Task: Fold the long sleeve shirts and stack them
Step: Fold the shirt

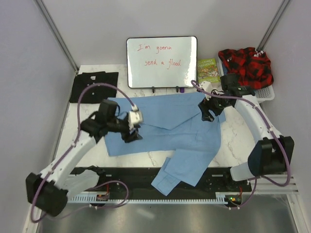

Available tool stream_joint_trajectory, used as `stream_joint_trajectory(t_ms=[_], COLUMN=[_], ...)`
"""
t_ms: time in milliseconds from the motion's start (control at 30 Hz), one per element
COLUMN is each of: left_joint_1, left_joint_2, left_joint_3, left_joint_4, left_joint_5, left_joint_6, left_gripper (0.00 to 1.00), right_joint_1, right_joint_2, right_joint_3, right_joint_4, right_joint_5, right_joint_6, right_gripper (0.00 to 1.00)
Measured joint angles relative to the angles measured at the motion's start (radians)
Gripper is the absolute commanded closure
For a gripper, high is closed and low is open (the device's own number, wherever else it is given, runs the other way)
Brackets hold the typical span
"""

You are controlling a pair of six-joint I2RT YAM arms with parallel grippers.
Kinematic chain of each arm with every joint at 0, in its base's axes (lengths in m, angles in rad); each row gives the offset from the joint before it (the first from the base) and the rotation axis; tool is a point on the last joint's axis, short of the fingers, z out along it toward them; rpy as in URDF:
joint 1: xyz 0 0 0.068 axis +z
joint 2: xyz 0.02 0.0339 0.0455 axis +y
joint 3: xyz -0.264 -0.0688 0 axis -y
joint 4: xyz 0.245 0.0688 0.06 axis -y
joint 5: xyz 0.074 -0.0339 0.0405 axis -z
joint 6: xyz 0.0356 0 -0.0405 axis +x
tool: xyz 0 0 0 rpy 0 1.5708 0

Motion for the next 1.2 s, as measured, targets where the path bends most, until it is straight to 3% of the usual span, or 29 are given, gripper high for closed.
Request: stream_joint_trajectory(t_ms=[100, 167, 267, 433, 567, 767, 1000, 1033, 1200], left_joint_1=[-0.329, -0.558, -0.829, -1.057, -1.129, -1.131, -1.133, -1.132, -1.128], left_joint_2=[-0.193, -0.237, -0.138, 0.107, 0.18, 0.246, 0.34, 0.351, 0.358], left_joint_3=[-0.144, -0.221, -0.268, -0.268, -0.269, -0.276, -0.32, -0.325, -0.327], left_joint_4=[0.085, 0.159, 0.272, 0.46, 0.577, 0.695, 0.755, 0.761, 0.807], left_joint_5=[-0.015, -0.082, -0.193, -0.327, -0.4, -0.484, -0.523, -0.526, -0.564], left_joint_6=[0.018, 0.018, 0.018, 0.019, 0.03, 0.08, 0.145, 0.151, 0.157], left_gripper=[0.36, 0.37, 0.39, 0.42, 0.47, 0.5, 0.53, 0.63, 0.92], right_joint_1=[0.0, 0.0, 0.0, -0.001, -0.002, -0.002, -0.002, -0.002, -0.002], right_joint_2=[-0.115, -0.148, -0.173, -0.22, -0.275, -0.343, -0.356, -0.364, -0.443], right_joint_3=[-0.097, -0.151, -0.204, -0.214, -0.214, -0.257, -0.27, -0.271, -0.287], right_joint_4=[-0.014, -0.025, -0.027, -0.029, -0.031, -0.046, -0.062, -0.067, -0.082], right_joint_5=[-0.034, -0.04, -0.036, -0.021, -0.024, -0.048, -0.081, -0.084, -0.107], right_joint_6=[-0.014, -0.015, -0.009, -0.006, -0.013, -0.032, -0.041, -0.045, -0.06], right_gripper=[0.18, 0.18, 0.19, 0.2, 0.24, 0.26, 0.19, 0.18, 0.17])
